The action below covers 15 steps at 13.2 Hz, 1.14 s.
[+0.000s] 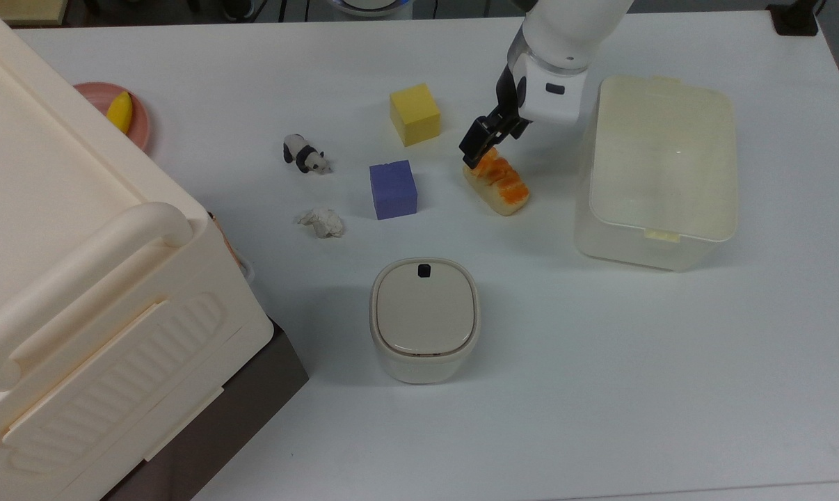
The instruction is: Put the bread in the basket
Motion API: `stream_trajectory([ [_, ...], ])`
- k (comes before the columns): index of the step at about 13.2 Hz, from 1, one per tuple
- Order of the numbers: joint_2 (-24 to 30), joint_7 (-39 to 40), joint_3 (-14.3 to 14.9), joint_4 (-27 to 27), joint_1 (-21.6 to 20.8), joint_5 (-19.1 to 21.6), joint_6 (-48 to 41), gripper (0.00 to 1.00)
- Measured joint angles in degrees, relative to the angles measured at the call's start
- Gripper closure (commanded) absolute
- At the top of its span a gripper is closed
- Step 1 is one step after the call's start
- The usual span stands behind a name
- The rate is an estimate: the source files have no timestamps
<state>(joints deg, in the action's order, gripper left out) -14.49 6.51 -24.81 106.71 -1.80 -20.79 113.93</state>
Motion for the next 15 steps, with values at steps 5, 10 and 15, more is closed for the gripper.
stream_trajectory([
  [5,-1.2,2.5,0.0,1.2,0.0,0.0,0.0,0.0],
  [10,-2.4,5.3,0.1,1.6,0.2,-0.1,0.0,0.0],
  [15,-3.3,8.1,0.3,1.6,1.0,-0.3,0.0,0.07],
])
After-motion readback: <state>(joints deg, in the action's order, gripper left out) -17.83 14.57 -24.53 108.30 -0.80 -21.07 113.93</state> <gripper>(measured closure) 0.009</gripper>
